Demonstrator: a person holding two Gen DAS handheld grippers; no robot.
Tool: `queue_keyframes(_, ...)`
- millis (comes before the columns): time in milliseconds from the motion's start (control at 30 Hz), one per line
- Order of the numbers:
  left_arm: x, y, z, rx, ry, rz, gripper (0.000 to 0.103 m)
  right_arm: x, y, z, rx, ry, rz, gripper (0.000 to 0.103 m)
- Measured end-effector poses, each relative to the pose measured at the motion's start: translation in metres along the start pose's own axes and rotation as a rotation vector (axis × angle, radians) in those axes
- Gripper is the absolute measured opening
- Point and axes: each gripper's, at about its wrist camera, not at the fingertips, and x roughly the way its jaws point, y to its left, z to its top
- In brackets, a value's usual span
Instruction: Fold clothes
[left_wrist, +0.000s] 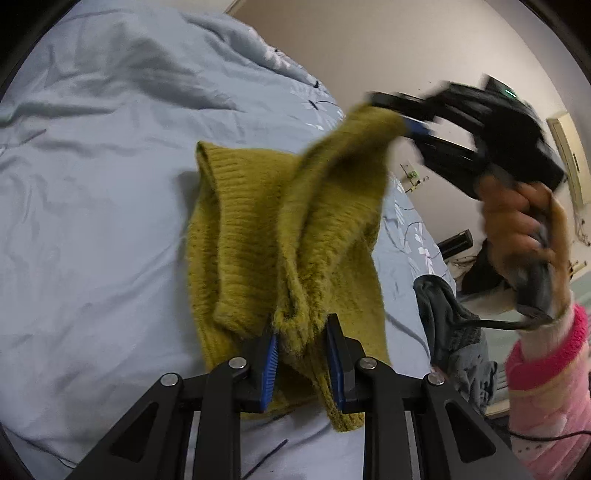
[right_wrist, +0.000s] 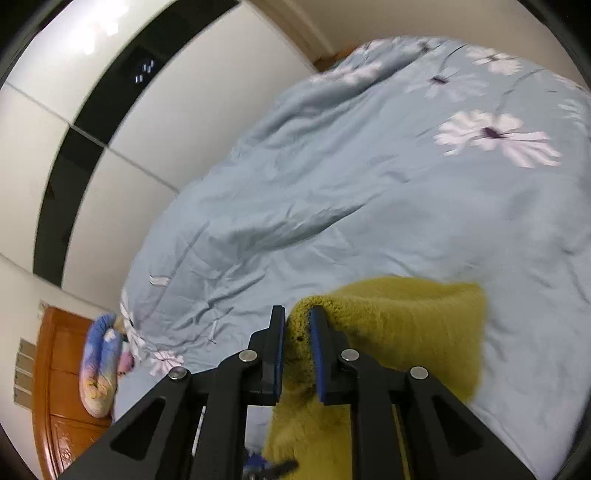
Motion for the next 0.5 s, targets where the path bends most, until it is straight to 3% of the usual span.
queue_keyframes(167, 0.001, 0.009, 0.0, -0.036, 0.001, -0.014, 0.027, 0.057, 0.002, 0.006, -0.013, 0.074, -0.002, 0.014)
queue_keyframes(233, 0.001, 0.01, 0.0, -0.043, -0.003, -0.018, 0.029, 0.08, 0.003, 0.009, -0.018, 0.104, -0.003, 0.017)
queue_keyframes(267, 0.001, 0.01, 0.0, -0.046, -0.005, -0.02, 0.029, 0.091, 0.003, 0.01, -0.021, 0.119, -0.003, 0.023)
queue_keyframes(400, 0.001, 0.009, 0.001, -0.055, -0.015, -0.017, 0.038, 0.066, 0.003, 0.005, -0.036, 0.087, 0.064, 0.04)
queue_keyframes(467, 0.001, 0.008, 0.005, -0.063, -0.028, -0.02, 0.044, 0.044, -0.002, -0.006, -0.039, 0.057, 0.061, 0.051)
queue_keyframes(500, 0.002, 0.008, 0.009, -0.066, -0.036, -0.022, 0.045, 0.034, -0.009, -0.014, -0.042, 0.046, 0.045, 0.051)
